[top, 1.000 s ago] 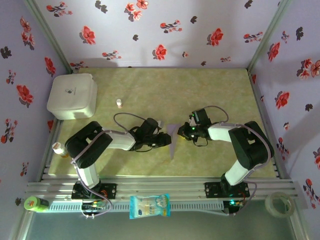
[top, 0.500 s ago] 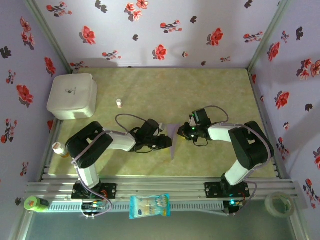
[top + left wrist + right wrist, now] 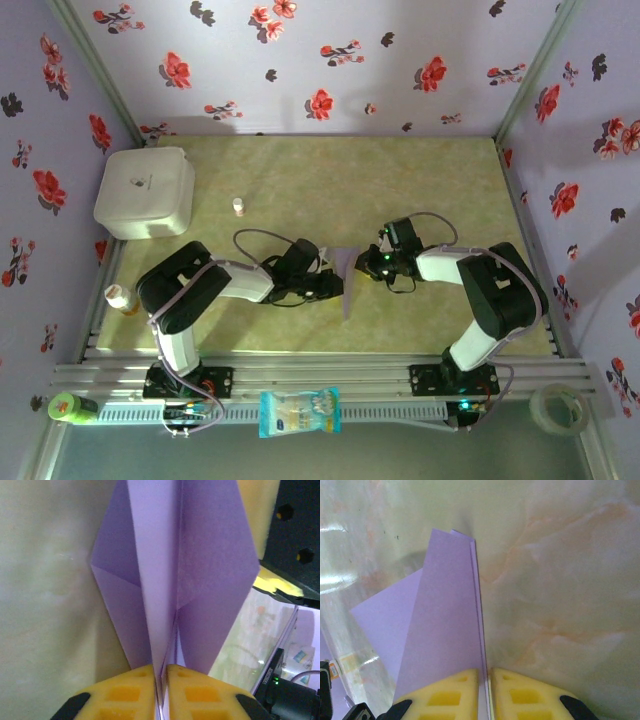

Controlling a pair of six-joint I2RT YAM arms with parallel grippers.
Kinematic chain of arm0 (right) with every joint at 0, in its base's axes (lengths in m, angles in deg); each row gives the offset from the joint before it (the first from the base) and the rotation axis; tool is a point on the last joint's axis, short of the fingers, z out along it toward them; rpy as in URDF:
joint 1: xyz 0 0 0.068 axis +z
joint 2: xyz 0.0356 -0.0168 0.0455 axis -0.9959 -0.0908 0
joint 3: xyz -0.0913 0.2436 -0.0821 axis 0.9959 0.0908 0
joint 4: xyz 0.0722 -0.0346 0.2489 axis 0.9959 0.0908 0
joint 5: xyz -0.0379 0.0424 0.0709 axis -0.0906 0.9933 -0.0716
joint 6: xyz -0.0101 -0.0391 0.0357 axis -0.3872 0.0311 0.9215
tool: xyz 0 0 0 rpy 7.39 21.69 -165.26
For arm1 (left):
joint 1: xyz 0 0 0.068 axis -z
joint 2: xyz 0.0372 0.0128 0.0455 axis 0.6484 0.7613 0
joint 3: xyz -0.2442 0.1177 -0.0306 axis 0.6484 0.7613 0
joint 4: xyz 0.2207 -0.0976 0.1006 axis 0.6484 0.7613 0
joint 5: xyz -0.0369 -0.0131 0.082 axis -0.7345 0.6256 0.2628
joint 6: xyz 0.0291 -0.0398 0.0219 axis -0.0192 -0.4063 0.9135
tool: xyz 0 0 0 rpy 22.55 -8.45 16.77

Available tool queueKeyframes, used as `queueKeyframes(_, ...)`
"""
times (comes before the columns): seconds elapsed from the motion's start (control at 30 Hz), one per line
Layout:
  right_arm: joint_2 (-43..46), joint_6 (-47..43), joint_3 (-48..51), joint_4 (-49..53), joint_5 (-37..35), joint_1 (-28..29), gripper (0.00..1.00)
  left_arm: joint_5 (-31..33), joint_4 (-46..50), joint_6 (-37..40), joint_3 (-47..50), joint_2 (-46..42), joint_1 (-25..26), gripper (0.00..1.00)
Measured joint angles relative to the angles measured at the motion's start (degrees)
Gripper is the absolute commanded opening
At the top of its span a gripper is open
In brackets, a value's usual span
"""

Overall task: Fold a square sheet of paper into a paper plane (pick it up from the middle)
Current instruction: Turn over a paper plane at the center of the table.

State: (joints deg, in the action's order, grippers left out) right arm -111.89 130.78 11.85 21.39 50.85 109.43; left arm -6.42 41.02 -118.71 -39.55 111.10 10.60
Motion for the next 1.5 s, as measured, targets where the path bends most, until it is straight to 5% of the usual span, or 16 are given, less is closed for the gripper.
queueKeyframes(0.33,1.05,-0.04,0.02,0.81,-0.13,0.02,0.19,1.77,1.14,-0.42,0.00,-1.57,0.15,0.00)
queueKeyframes(0.6,6.49,-0.02,0.02,3.41,-1.18,0.13,0.26,16.76,30.64,6.93,-12.04,-9.51,0.20,0.00)
queueKeyframes(0.83,6.78,2.40,0.02,0.22,1.57,0.37,0.33,23.12,45.75,11.67,-18.80,-9.27,0.52,0.00)
queueKeyframes(1.5,-1.73,11.17,-3.69,-12.24,8.17,6.14,0.34,24.85,50.21,14.23,-19.54,-5.16,2.49,0.00)
